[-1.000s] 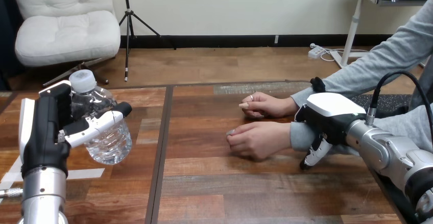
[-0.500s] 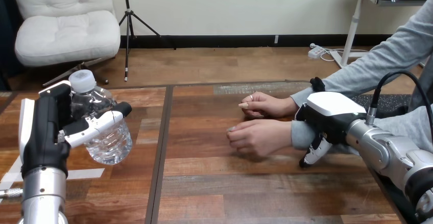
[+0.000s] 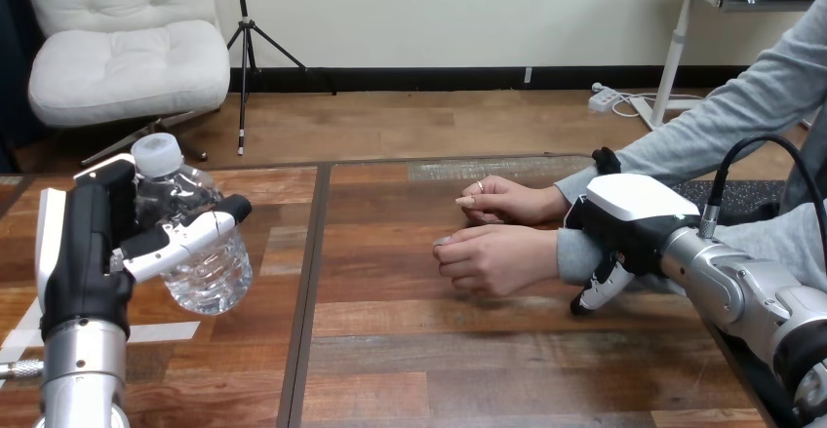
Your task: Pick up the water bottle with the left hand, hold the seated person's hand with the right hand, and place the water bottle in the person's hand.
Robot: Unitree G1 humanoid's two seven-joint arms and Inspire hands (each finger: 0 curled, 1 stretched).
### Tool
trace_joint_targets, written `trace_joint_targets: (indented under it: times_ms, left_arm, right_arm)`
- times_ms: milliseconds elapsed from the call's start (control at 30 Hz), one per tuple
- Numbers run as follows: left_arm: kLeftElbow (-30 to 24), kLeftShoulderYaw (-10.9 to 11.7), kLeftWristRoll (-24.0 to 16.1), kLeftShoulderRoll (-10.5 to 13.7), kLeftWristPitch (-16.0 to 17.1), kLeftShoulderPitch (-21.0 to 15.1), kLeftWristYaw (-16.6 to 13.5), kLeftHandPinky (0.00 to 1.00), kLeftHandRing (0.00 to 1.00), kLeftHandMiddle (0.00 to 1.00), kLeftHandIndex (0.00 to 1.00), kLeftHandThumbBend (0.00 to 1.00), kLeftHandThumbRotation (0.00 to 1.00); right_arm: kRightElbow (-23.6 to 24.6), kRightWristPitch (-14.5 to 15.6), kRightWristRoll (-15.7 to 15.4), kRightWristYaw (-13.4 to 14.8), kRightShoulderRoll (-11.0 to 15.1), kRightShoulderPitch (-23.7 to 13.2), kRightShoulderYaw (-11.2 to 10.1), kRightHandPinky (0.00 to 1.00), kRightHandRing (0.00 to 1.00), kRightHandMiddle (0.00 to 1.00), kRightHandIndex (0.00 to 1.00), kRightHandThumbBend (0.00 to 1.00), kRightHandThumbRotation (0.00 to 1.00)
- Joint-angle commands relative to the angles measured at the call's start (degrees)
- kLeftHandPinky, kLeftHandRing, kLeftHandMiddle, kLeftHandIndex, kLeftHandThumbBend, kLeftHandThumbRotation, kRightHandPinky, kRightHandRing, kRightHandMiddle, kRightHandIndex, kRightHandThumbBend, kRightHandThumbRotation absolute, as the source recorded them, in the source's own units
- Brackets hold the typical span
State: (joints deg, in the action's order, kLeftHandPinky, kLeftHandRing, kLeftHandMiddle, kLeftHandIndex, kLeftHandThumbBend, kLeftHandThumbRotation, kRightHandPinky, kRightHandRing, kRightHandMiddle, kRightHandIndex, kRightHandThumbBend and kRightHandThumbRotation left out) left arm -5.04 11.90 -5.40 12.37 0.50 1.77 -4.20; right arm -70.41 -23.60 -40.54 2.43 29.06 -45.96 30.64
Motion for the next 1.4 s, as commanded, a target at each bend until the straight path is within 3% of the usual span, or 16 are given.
trace_joint_targets:
  times_ms: [0,1367]
  left_arm:
    - [-3.55,0.18,-0.01,0.30,1.84,-2.75,-0.31,0.31,0.36,0.41,0.43,0.66,0.00]
    - [-3.85,0.24,0.63,0.11,1.63,-2.65,-0.04,0.31,0.37,0.41,0.43,0.65,0.00]
  right_arm:
    - [0.99,-0.85,0.21,1.96,0.23,-3.88,-0.81,0.21,0.25,0.32,0.35,0.75,0.00]
    - [0.87,-1.53,0.45,2.68,0.39,-3.52,-1.06,0.18,0.23,0.30,0.34,0.70,0.00]
